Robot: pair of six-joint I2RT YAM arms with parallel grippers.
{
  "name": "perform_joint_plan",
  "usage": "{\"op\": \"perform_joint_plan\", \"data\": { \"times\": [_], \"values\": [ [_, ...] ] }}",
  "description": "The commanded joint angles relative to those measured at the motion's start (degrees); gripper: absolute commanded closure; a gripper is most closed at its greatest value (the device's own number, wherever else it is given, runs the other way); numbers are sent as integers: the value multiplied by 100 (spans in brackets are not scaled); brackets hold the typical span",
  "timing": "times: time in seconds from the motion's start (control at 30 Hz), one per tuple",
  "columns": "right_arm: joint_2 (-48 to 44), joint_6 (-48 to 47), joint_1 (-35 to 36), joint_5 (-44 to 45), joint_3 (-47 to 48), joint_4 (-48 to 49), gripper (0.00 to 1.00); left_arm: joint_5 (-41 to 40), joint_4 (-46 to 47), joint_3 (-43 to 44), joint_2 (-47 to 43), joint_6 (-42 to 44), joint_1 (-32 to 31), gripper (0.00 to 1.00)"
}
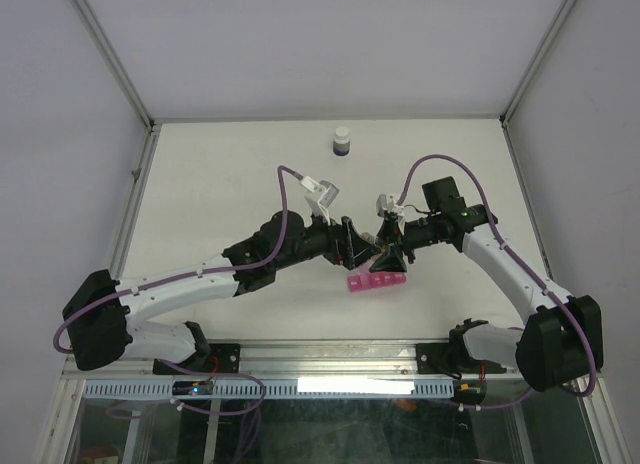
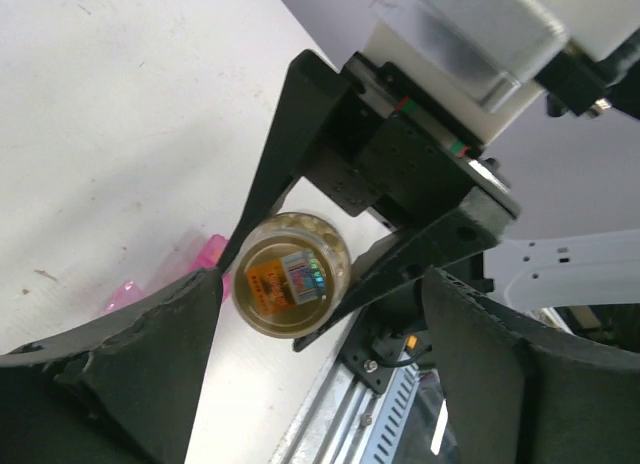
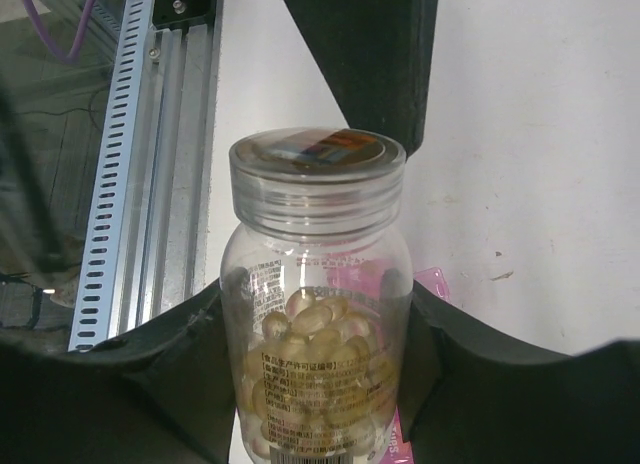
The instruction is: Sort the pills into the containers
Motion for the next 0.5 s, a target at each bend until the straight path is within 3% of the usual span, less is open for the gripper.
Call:
{"op": "perform_joint_plan", "data": {
  "times": [0.0, 0.07, 0.27, 0.37, 0.47],
  "values": [
    [-2, -3, 9, -85, 239, 261, 100, -240, 444, 37, -452, 265, -72, 9],
    [-5, -13, 13, -110, 242, 255, 100, -327, 476, -194, -659, 611, -70, 1],
    [10, -71, 20, -174, 240, 211, 100, 24, 904, -935, -1351, 2269, -8, 1],
    [23, -135, 31, -213, 247, 160, 100, 1009, 1571, -1223, -1463, 3214, 275, 1],
    [23, -185, 31, -223, 239, 128, 100, 2361, 2242, -1294, -1230, 3570, 760, 1]
  ]
}}
